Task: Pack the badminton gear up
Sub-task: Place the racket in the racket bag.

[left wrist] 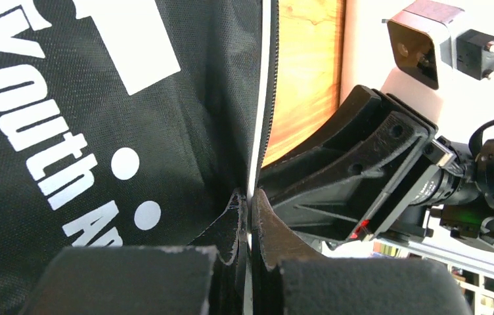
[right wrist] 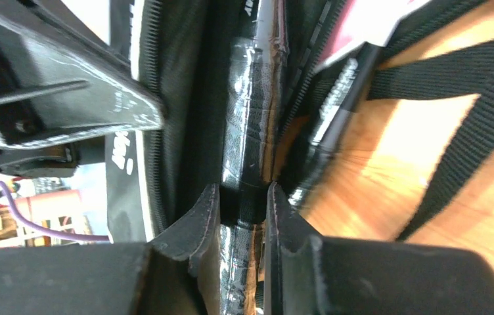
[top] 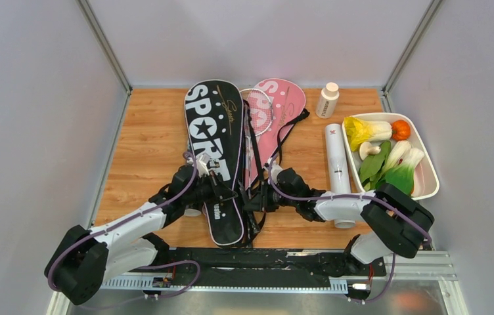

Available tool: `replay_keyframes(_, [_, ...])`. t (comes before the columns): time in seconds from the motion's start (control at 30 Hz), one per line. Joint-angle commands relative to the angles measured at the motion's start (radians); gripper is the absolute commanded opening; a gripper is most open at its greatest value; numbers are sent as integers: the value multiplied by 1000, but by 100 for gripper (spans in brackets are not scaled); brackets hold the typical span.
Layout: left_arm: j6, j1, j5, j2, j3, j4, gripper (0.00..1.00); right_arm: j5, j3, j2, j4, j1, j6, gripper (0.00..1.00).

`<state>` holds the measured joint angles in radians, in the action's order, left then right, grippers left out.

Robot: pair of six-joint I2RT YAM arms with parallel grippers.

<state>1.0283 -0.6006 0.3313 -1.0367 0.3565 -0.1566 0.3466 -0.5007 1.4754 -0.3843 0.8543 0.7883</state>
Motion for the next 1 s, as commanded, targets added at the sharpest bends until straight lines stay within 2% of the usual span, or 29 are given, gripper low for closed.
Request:
replay_keyframes(0.0, [57, -6, 18, 58, -21, -55, 0, -79, -12, -23, -252, 53, 175, 0])
replay_keyframes(0.13, [48, -5, 5, 74, -25, -33, 0, -152, -38, -11, -273, 91, 251, 0])
replay_keyframes(0.23, [88, -5, 17, 74, -45, -74, 0, -273, -52, 4, -262, 114, 278, 0])
replay_keyframes(0.37, [140, -9, 18, 94, -67, -110, 0, -320, -61, 61, -334, 116, 335, 0])
replay_keyframes(0.5, [191, -14, -12, 139, -104, -148, 0, -306, -106, 92, -345, 116, 380, 0])
replay_keyframes(0.57, [209, -15, -35, 169, -124, -169, 0, -311, -152, 89, -252, 117, 367, 0])
replay_keyframes(0.77, [155, -15, -92, 217, -123, -98, 0, -246, -174, 82, -220, 86, 420, 9])
replay_keyframes(0.87, [164, -15, -81, 217, -141, -124, 0, -197, -246, 145, -138, 76, 435, 9])
replay_keyframes(0.97, [148, -15, -83, 237, -138, -113, 0, -96, -259, 238, -213, 54, 489, 8])
